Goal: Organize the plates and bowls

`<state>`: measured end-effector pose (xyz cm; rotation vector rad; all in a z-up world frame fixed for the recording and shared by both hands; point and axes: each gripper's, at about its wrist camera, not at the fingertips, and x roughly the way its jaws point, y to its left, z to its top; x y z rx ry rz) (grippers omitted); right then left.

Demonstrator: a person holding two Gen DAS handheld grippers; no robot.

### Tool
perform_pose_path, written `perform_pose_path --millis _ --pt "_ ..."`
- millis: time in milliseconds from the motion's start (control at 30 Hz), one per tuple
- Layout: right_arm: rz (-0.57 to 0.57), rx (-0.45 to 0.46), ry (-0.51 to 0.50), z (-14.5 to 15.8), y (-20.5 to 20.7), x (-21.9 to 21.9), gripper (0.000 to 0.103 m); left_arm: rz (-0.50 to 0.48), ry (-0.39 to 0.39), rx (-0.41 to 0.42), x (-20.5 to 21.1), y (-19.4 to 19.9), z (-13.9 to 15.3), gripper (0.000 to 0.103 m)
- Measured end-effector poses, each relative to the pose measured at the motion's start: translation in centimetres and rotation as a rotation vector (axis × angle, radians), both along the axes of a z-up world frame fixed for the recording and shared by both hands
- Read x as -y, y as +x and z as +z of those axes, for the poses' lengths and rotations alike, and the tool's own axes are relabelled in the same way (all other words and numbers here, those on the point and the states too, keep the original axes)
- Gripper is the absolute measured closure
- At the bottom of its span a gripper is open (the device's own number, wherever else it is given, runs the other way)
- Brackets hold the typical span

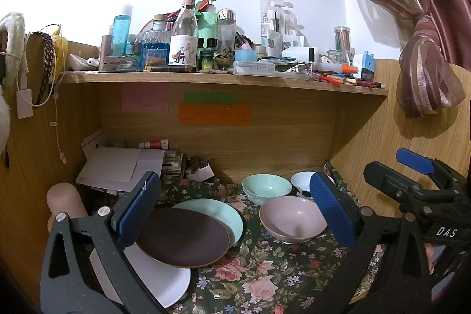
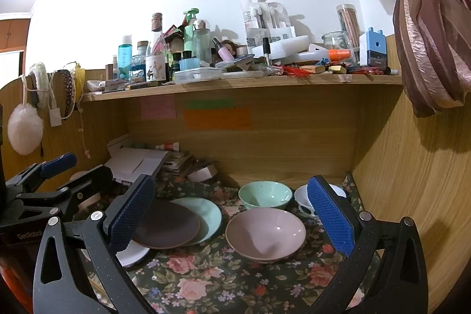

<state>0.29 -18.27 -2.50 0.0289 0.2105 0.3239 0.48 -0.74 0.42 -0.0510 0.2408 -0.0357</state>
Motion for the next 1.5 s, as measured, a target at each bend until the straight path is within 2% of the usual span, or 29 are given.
perform_pose_path --millis 967,1200,1367,1500 --pt "0.003 -0.023 0.001 -0.8 0.6 -0.4 0.000 0.003 -0.013 -0.012 -0.6 0.5 -0.7 0.000" --pt "0.031 -0.079 -0.009 -2.2 2.2 -1.3 0.000 0.039 -0.031 -0.073 -2.4 1.9 -2.8 0.000" --pt "0.075 -0.152 -0.033 -3.9 4.3 -2.9 0.000 0.098 0.008 -0.118 -4.2 3.0 -4.8 0.000" --pt "0.138 -0.232 -0.053 -5.6 6.3 -4.6 0.000 0.136 -0.002 -0.183 -6.4 4.0 -6.9 0.000"
